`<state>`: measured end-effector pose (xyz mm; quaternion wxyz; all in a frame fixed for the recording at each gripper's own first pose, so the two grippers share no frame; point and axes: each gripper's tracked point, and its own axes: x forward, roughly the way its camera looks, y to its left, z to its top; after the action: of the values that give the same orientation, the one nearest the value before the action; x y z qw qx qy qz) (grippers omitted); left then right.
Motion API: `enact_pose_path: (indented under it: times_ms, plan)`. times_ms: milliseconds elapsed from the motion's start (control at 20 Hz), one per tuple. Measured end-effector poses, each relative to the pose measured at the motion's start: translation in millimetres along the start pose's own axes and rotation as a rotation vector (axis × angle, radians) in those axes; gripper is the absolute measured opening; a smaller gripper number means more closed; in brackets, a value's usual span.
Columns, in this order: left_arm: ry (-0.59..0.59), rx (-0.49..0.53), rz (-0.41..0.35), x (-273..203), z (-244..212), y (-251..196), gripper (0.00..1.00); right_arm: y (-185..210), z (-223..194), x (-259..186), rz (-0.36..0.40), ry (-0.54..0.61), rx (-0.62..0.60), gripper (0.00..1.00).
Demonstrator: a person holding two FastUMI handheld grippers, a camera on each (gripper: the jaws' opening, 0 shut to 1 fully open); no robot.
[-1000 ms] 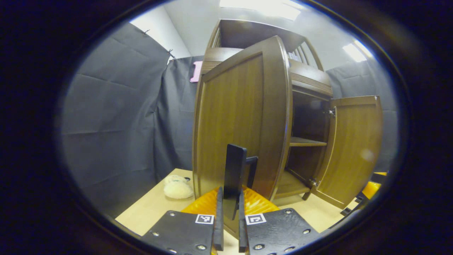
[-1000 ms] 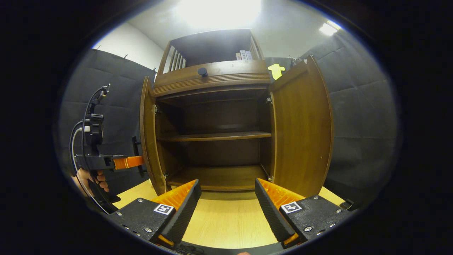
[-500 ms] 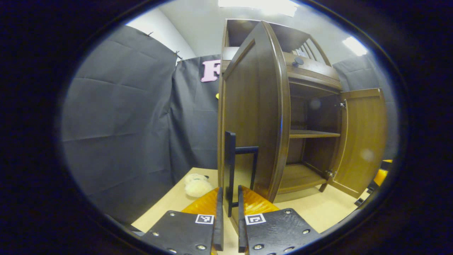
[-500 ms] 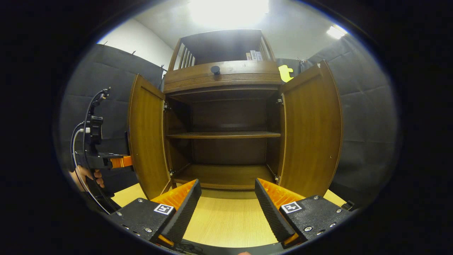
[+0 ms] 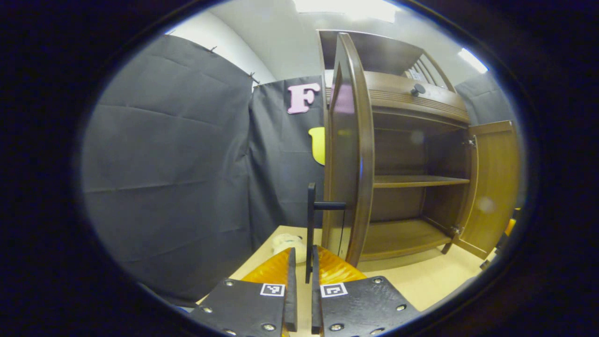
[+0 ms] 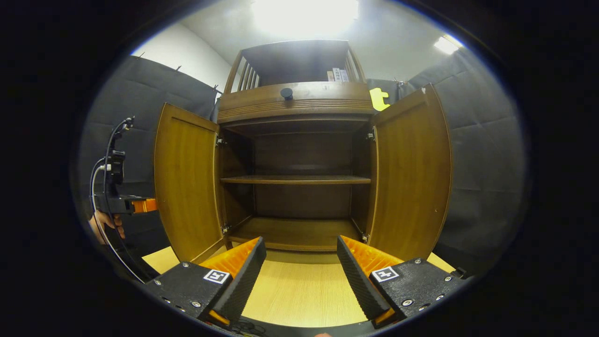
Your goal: Open the right door of the double-door shoe cabinet with the right hand, and open the left door with the left hand.
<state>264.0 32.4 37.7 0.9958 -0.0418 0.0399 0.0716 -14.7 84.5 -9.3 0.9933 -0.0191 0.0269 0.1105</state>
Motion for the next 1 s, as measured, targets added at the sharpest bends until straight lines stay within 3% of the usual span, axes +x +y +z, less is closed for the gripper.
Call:
enact_pose_path:
  times_ms: [150, 200, 500, 700, 1000]
  plan:
    - [-0.021, 0.006, 0.055, -2.5, -0.5, 3.4, 0.17, -7.6, 12.2, -3.0, 0.011, -0.023, -0.005, 0.94]
    - [-0.026, 0.01, 0.079, -5.8, -1.6, 3.2, 0.13, -11.2, 15.9, -5.8, 0.015, -0.031, -0.014, 0.94]
    - [-0.074, 0.0, 0.093, -27.2, 13.0, -2.0, 0.1, -46.3, 39.6, -30.4, -0.002, -0.071, -0.031, 0.94]
    - [-0.112, 0.006, 0.034, -70.8, 32.2, -34.7, 0.17, -66.6, 46.3, -52.4, -0.026, -0.081, -0.008, 0.92]
    - [-0.145, 0.023, -0.061, -129.6, 41.4, -84.2, 0.17, -80.1, 48.9, -76.9, -0.04, -0.089, 0.008, 0.92]
